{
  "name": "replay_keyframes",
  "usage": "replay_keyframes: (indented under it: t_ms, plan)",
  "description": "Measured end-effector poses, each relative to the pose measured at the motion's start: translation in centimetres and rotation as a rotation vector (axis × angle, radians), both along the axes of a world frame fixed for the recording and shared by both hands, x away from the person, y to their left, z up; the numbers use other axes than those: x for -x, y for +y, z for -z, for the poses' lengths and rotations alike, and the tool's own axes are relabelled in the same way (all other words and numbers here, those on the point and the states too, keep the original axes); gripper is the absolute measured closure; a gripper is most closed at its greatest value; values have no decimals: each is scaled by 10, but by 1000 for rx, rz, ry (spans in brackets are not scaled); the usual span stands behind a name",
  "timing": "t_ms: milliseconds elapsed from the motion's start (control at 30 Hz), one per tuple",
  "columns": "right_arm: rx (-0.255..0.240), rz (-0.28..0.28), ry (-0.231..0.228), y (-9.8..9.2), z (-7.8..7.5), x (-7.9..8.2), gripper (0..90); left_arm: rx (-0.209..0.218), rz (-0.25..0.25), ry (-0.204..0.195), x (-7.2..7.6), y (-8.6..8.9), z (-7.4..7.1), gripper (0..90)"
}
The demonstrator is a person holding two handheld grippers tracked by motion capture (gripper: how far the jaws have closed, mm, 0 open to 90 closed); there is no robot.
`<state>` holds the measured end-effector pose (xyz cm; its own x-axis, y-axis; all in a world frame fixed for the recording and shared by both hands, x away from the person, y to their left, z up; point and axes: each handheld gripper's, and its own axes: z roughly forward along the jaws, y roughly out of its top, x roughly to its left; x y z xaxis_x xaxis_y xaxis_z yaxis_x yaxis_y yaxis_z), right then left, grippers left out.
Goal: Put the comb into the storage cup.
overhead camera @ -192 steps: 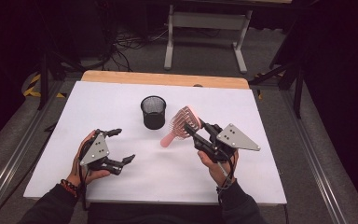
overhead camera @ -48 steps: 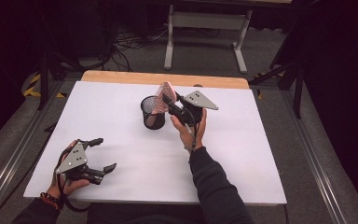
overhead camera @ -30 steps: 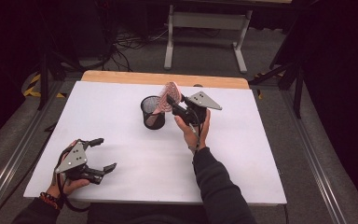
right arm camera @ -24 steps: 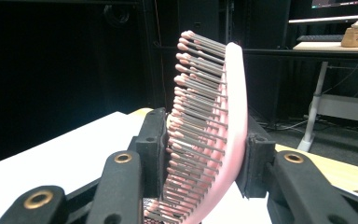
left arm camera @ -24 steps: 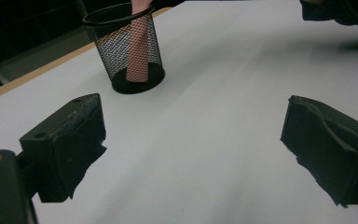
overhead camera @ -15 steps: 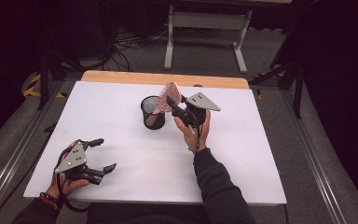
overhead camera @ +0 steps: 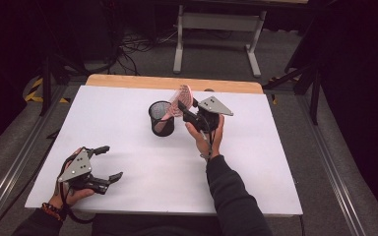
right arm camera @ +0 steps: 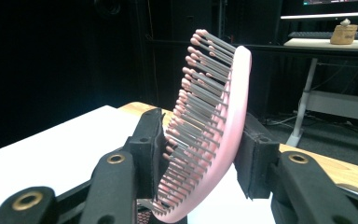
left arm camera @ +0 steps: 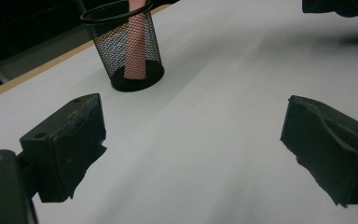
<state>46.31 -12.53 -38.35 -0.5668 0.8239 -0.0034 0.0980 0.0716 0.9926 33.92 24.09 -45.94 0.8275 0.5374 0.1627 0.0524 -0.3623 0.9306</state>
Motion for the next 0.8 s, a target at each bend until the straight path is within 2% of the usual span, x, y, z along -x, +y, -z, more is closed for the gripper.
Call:
replay_keyframes:
  t_ms: [200, 367, 533, 633, 800]
  plan:
    - [4, 5, 1, -1, 1, 0, 527, -7, 0, 0, 0, -1, 0, 71]
    - [55, 8, 16, 2, 2, 1, 502, -7, -8, 1, 0, -2, 1, 68]
    - [57, 17, 30, 0, 3, 0, 460, -14, -11, -2, 0, -3, 1, 66]
    - [81, 20, 28, 1, 2, -1, 438, -8, -16, 2, 0, -2, 1, 66]
    - [96, 30, 30, 3, 3, -1, 387, -7, -15, 3, -1, -2, 1, 66]
